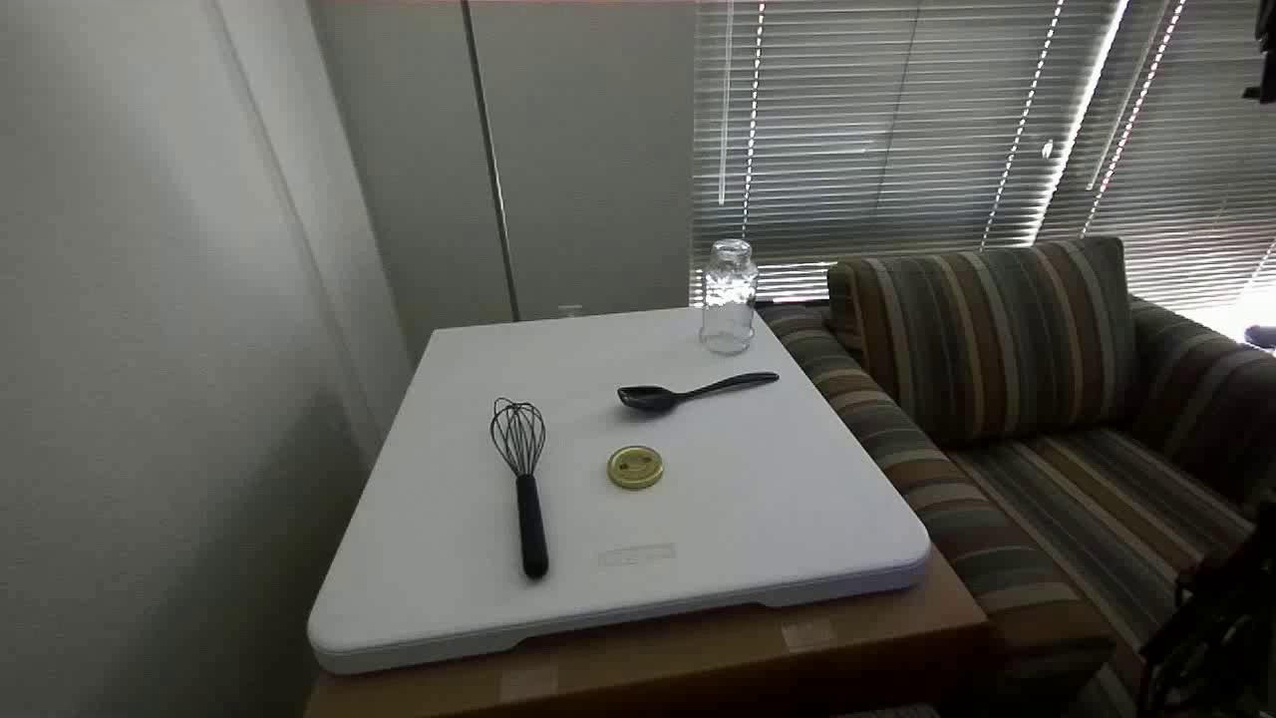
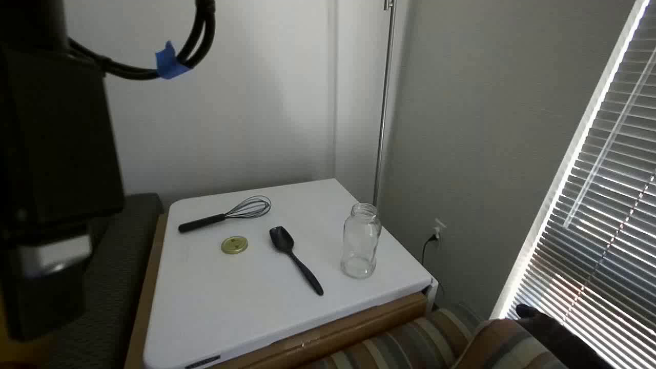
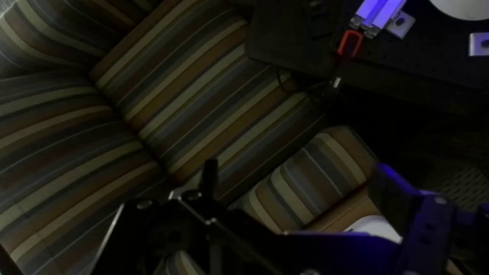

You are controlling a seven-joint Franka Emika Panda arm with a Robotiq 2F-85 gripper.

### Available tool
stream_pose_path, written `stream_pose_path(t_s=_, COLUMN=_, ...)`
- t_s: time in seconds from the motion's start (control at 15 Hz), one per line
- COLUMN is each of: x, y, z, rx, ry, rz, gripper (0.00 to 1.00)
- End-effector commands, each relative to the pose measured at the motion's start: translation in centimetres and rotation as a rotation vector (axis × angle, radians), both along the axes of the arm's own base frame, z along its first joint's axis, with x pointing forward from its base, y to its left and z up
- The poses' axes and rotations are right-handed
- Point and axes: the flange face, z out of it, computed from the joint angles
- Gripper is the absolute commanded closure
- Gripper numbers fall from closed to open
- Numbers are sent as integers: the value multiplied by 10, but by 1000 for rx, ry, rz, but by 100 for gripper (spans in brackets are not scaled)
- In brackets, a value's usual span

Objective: Place the lid on the glass jar

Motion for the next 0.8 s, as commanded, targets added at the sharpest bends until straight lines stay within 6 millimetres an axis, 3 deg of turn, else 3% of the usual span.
stream_pose_path(t_s=0.0, x=0, y=0, z=1, rx=0, ry=1, rz=0, gripper=0)
stream_pose_path(t_s=0.27, x=6, y=5, z=-6, rx=24, ry=6, rz=30, gripper=0)
stream_pose_path(t_s=0.73, x=46, y=14, z=-24, rx=31, ry=56, rz=87, gripper=0)
